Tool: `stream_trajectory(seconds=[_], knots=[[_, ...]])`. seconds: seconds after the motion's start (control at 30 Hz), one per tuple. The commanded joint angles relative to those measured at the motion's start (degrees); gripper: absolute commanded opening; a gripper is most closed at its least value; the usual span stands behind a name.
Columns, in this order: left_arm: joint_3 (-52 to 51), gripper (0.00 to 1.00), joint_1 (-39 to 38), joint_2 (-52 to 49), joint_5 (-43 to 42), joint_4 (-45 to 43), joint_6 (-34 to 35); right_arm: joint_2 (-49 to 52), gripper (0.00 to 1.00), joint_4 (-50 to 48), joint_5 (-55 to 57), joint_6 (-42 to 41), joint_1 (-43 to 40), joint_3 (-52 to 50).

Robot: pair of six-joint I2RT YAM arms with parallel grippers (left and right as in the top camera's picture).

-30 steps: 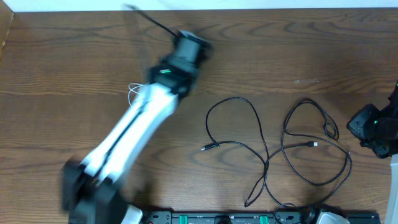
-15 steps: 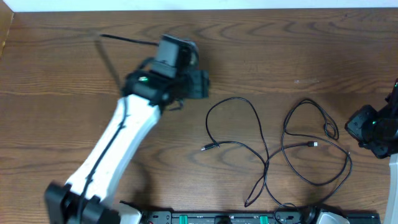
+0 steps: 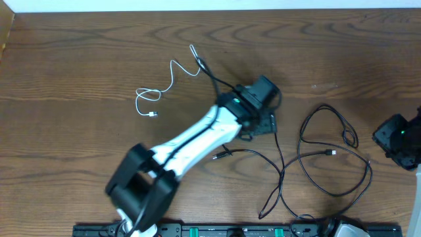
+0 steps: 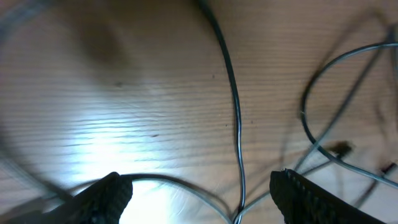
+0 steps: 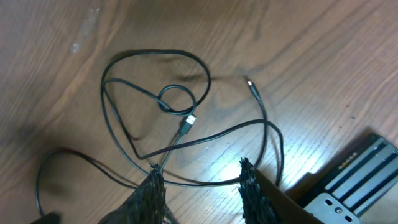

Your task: Untangle cables

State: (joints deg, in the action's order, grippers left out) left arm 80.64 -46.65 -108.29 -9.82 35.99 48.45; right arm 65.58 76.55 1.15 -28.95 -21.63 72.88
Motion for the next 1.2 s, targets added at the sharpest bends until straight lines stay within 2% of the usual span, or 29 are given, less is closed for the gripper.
stream_trajectory(seconds=[0.0,0.17,0.37,0.4,0.43,0.47,0.5,0.53,0.6,0.67,0.93,1.17], knots=[[-0.09,0.78,-3.10,-4.26,2.16,-2.60,8.52,-0.11,0.36,0.39,0.85,1.57,-1.49,-0.31],[-0.09,0.78,-6.82,-10.43,4.13,-7.58,9.33,-0.11,0.36,1.14,0.85,4.02,-1.75,-0.31],[-0.09,0.76,-8.26,-16.94,5.38,-8.74,9.31,-0.11,0.36,1.57,0.81,4.00,-1.75,-0.31],[-0.09,0.67,-8.37,-18.10,5.38,-8.72,9.29,-0.11,0.36,1.66,0.83,4.00,-1.75,-0.31],[-0.09,0.53,-8.41,-18.99,5.35,-8.50,9.27,-0.11,0.36,1.68,0.83,4.00,-1.75,-0.31],[-0.09,0.34,-8.41,-19.71,5.35,-8.00,9.27,-0.11,0.36,1.70,0.83,4.00,-1.75,-0.31],[-0.09,0.24,-8.41,-20.35,5.35,-7.30,9.29,-0.11,0.36,1.68,0.83,4.00,-1.75,-0.31],[-0.09,0.19,-8.39,-20.68,5.38,-6.56,9.29,-0.11,0.36,1.68,0.83,4.00,-1.75,-0.31],[-0.09,0.19,-8.39,-20.74,5.42,-5.14,8.94,-0.11,0.36,1.68,0.81,4.00,-1.75,-0.31],[-0.09,0.08,-8.41,-20.72,5.40,-4.52,6.73,-0.11,0.36,1.68,0.81,3.98,-1.75,-0.31],[-0.04,0.07,-6.82,-19.10,8.26,-0.11,1.38,-0.11,0.36,1.75,0.81,3.98,-1.75,-0.31],[0.00,0.08,-0.35,-9.79,10.58,4.50,-8.96,-0.11,0.40,1.66,-3.13,3.93,-1.75,-0.31]])
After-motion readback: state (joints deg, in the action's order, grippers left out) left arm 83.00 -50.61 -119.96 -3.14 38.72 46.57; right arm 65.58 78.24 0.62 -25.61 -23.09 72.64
